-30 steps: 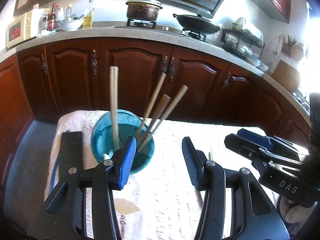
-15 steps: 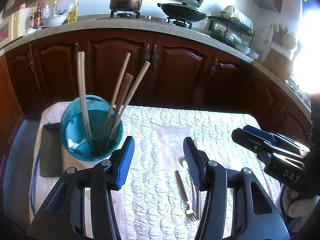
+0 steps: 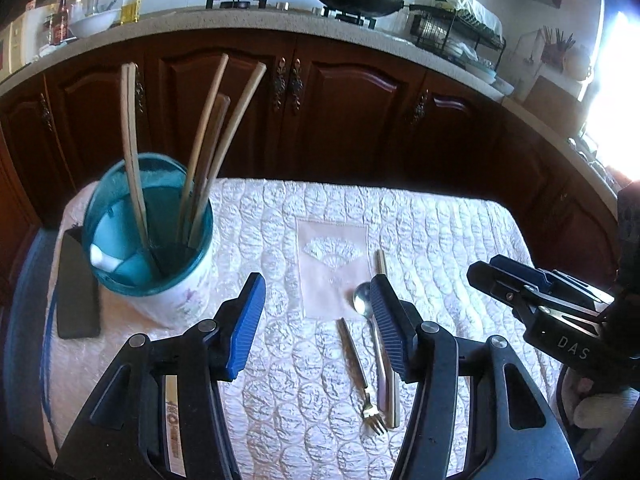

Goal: Organize utensils
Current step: 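Withdraw both tools from the cup toward the fork and silver spoon, then grasp a light wooden chopstick with the right tool while the left tool hovers over the fork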

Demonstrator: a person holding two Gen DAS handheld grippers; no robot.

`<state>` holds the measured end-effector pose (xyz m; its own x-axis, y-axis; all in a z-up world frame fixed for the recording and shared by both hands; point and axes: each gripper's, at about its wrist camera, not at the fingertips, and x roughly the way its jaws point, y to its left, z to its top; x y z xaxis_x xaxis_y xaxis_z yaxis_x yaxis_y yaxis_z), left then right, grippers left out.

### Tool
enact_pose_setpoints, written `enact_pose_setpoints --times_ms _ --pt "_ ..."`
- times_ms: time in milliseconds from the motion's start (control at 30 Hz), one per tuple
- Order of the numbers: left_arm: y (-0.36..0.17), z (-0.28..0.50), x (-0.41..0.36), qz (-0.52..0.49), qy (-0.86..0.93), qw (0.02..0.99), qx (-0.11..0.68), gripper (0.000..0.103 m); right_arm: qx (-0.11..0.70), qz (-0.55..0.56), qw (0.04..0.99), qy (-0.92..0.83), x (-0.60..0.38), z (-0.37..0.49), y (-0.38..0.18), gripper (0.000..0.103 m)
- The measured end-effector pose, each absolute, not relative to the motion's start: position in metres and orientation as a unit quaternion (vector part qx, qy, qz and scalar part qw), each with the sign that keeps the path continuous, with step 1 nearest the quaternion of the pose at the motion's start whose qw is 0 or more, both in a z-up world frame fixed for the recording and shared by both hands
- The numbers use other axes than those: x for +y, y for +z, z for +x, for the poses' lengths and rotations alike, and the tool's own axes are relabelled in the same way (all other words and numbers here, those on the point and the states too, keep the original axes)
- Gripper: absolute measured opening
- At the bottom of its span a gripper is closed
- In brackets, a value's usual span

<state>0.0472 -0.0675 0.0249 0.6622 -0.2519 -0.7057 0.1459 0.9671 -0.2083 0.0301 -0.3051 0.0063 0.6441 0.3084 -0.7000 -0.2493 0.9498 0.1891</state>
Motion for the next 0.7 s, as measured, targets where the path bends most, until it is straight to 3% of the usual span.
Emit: enact_pose_setpoints --times_ms 700 --pt "-0.017 0.054 -0.073 -0.063 -0.126 0.884 0.447 0.054 0.461 0.053 0.875 0.135 -0.317 0.049 -0.055 0.041"
